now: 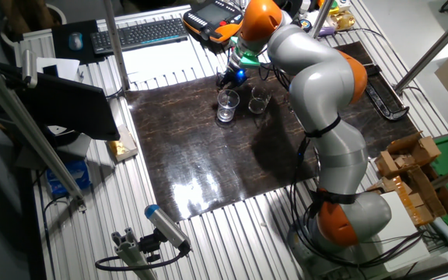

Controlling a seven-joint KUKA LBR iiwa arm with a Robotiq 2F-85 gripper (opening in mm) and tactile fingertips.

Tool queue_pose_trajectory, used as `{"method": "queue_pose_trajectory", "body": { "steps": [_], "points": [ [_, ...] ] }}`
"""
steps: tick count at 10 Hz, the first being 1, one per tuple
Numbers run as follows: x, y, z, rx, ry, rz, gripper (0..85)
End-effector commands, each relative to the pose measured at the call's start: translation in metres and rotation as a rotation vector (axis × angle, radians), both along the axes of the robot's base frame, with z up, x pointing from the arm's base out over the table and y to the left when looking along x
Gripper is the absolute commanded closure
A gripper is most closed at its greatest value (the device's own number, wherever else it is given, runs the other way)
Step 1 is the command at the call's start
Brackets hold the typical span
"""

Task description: Pour the water from one cup into another empty cup

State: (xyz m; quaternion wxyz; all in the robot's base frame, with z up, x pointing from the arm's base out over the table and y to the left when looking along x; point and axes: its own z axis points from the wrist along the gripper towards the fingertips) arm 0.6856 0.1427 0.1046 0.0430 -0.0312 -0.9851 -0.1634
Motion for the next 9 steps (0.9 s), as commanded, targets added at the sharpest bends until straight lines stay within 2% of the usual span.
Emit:
{"method": "queue_pose_trajectory", "body": {
  "steps": [1,9],
  "points": [
    [-0.0008,0.0008,-0.0016,0.003,0.002,-0.001,43.3],
    [-0.0028,0.0044,-0.0089,0.061,0.056,-0.023,43.7]
  ]
}}
